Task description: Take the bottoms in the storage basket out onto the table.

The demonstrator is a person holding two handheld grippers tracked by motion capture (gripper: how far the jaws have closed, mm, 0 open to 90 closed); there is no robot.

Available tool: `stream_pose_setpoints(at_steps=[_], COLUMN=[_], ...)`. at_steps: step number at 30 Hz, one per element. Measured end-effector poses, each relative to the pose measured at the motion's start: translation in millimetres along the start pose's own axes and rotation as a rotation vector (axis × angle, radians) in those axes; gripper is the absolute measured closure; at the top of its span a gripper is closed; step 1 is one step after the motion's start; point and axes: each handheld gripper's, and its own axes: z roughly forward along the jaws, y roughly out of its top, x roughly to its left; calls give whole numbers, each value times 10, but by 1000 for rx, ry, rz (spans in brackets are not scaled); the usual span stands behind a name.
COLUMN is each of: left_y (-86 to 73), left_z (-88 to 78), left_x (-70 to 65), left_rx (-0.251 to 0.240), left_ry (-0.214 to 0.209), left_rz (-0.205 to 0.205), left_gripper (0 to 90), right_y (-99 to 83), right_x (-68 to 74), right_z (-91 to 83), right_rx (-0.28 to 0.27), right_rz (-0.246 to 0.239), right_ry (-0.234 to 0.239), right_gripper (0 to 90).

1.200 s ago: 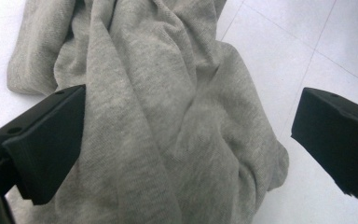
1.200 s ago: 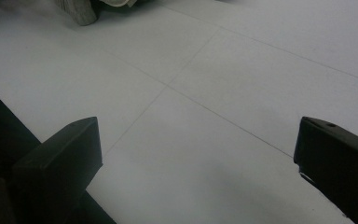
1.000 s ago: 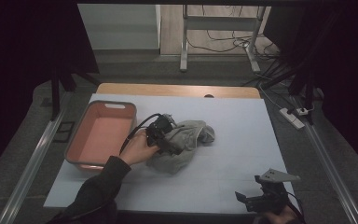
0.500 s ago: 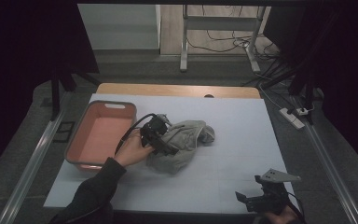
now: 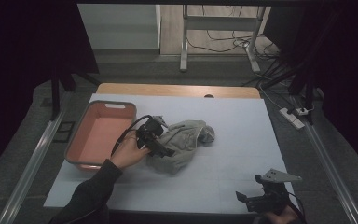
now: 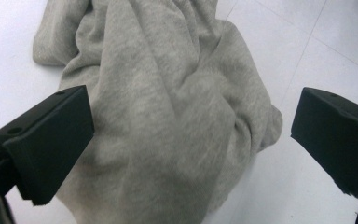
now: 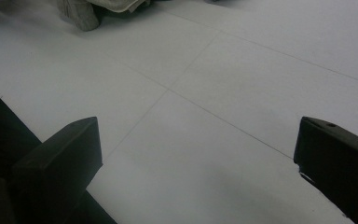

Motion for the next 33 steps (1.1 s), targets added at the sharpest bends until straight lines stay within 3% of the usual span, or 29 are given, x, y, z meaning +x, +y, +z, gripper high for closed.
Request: stream_pose_setpoints(at_steps=[5, 33], left_y=[-52, -211], left_z=[-73, -241], left_x=[-9, -99], left_rx=[-18, -22], left_ry=[7, 25], left_rz=[-17, -21], left_gripper=[0, 0], right_y=[-1, 2], right_x=[0, 6], right_z=[-1, -2], right_rx=[-3, -6], right_rz=[0, -5], right_ry=[1, 2], right_gripper=[9, 9])
